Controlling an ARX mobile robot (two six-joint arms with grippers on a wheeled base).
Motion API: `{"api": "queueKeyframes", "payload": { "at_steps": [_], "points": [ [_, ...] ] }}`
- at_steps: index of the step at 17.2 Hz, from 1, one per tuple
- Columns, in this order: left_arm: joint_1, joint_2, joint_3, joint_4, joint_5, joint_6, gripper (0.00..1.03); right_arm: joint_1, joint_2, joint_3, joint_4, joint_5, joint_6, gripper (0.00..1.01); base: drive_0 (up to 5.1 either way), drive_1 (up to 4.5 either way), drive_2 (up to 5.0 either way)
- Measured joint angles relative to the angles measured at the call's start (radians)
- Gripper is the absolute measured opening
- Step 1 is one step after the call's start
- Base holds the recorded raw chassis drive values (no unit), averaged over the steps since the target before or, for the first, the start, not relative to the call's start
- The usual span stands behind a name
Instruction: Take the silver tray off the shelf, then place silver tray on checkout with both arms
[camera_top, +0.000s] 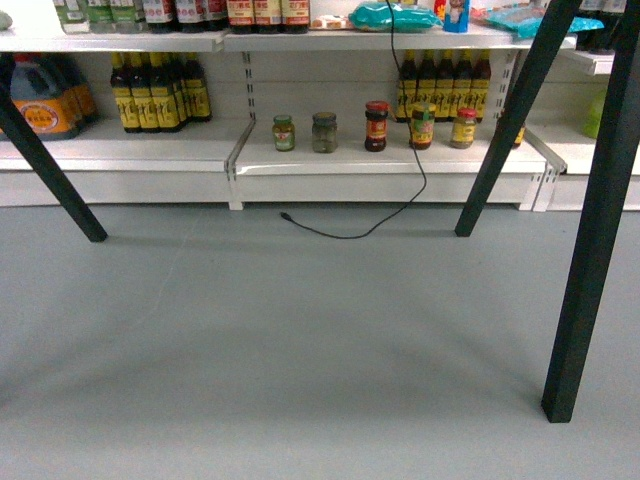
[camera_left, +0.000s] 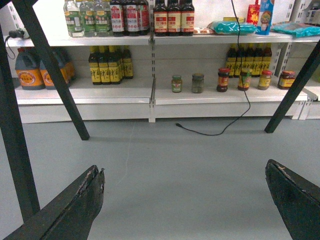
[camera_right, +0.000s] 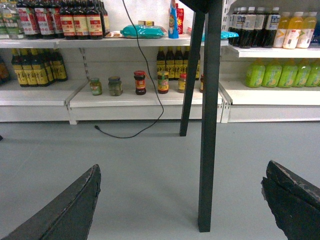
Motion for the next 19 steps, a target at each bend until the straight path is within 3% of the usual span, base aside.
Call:
{"api": "queueKeyframes", "payload": {
  "at_steps": [19],
  "points": [
    [0.0,0.0,0.0,0.0,0.0,0.0,0.98,0.0,0.0,0.0,0.0,0.0,0.0,0.98,0.0,0.0,0.0]
  ]
}}
